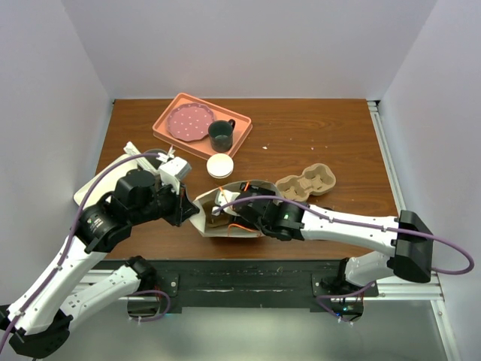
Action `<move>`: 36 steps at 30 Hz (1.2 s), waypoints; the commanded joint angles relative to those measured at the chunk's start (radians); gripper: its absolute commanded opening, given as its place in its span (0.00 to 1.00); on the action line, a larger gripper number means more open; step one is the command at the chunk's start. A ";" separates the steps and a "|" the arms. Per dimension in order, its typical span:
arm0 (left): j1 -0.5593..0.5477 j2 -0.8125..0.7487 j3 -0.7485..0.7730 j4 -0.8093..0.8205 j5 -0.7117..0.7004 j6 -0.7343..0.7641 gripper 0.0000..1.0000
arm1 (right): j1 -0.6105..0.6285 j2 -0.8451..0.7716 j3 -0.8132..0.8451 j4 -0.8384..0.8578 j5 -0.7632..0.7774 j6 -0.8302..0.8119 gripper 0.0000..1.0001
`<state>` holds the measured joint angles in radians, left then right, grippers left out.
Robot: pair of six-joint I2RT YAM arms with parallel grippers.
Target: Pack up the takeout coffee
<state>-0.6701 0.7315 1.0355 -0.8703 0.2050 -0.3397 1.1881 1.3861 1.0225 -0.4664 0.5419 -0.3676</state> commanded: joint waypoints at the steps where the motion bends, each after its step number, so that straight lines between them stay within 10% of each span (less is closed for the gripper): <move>1: -0.006 -0.003 0.012 0.002 0.008 -0.012 0.00 | -0.015 -0.044 0.059 -0.040 0.043 -0.011 0.70; 17: -0.005 0.026 0.017 0.007 -0.003 -0.015 0.00 | -0.015 -0.131 0.191 -0.116 -0.048 -0.008 0.56; 36: -0.005 0.011 0.005 0.024 0.020 -0.025 0.00 | -0.015 -0.124 0.085 -0.049 -0.138 0.027 0.78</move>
<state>-0.6704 0.7513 1.0355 -0.8536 0.2100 -0.3565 1.1770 1.2568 1.1065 -0.5480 0.4004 -0.3557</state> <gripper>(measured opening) 0.013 0.775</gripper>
